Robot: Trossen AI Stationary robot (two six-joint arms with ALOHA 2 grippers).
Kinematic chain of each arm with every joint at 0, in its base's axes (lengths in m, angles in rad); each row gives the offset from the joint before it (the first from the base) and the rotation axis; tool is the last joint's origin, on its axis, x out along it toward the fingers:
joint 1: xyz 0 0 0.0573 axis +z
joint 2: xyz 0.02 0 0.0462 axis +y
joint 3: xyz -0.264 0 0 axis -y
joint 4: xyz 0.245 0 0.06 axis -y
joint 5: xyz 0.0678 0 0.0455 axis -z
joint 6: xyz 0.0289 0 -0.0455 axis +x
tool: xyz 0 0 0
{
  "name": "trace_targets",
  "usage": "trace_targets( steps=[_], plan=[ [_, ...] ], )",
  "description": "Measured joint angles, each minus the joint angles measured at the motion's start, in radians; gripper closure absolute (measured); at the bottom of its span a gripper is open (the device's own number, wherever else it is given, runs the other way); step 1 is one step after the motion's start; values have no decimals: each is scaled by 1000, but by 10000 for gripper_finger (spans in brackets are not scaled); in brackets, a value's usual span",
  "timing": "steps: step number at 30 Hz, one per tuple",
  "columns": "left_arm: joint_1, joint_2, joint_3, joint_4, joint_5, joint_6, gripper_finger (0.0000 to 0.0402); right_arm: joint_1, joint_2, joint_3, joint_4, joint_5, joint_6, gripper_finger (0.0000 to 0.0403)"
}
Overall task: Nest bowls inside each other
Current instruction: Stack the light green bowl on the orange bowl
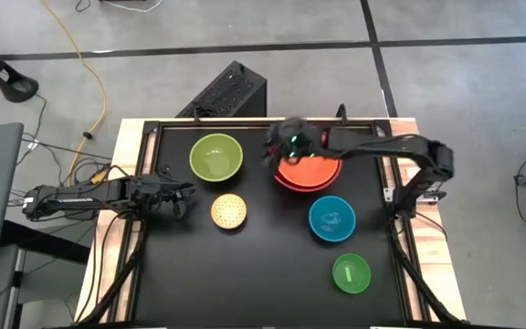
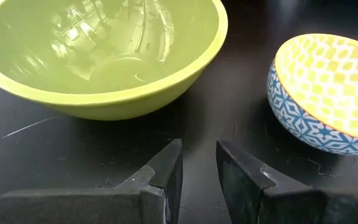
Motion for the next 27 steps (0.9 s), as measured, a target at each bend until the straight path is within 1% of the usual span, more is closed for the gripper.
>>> trace_targets(
  steps=[3,5,7,9,17,20,22,23,24,27],
  plan=[
    [0,0,0,0,1,0,315,35,81,3,119,-5,-16,182],
    [0,0,0,0,4,0,315,43,152,35,157,9,5,182],
    [0,0,0,-1,4,0,315,45,226,94,153,38,40,182],
    [0,0,0,0,4,0,315,35,303,183,117,68,59,182],
    [0,0,0,-1,19,0,315,-51,622,693,-248,166,84,182],
    [0,0,0,-1,19,0,315,-88,727,868,-383,170,83,182],
    [0,0,0,-1,19,0,315,-111,788,956,-454,167,81,182],
    [0,0,0,-1,19,0,315,-119,805,961,-459,166,80,182],
    [0,0,0,-1,19,0,315,-128,807,936,-440,158,77,182],
    [0,0,0,-1,19,0,315,-150,812,904,-453,98,82,182]
  ],
)
